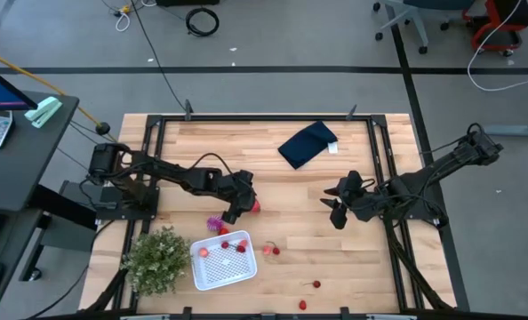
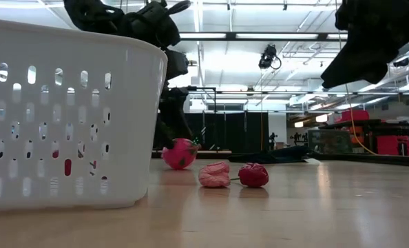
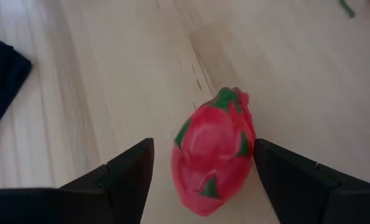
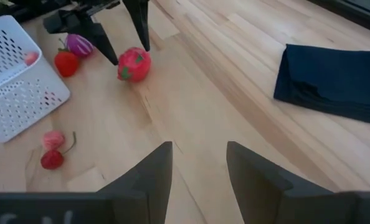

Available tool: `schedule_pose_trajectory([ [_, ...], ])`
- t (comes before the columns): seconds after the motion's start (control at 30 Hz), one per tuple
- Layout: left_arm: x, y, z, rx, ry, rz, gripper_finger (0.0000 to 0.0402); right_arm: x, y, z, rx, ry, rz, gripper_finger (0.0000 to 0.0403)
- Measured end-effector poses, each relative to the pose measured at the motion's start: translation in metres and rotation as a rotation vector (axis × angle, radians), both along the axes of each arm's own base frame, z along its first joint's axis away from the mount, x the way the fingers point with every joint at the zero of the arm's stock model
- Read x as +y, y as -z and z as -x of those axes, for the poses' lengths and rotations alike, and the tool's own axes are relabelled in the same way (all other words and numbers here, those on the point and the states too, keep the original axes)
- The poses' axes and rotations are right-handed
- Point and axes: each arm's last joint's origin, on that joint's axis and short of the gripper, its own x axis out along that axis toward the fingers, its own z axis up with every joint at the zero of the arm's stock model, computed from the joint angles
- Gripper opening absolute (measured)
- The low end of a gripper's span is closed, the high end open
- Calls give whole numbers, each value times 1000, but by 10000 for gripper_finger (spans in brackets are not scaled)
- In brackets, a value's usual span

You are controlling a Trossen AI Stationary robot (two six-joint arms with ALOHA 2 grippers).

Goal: Pick and placing Produce into tupperware
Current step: Put the dragon fruit into the white bin

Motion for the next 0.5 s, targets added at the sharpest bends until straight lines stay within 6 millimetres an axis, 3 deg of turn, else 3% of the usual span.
schedule_pose_trajectory([
  [0.5,-2,21,-8,22,-19,55,282,0,-1,-1,-13,3,-8,160],
])
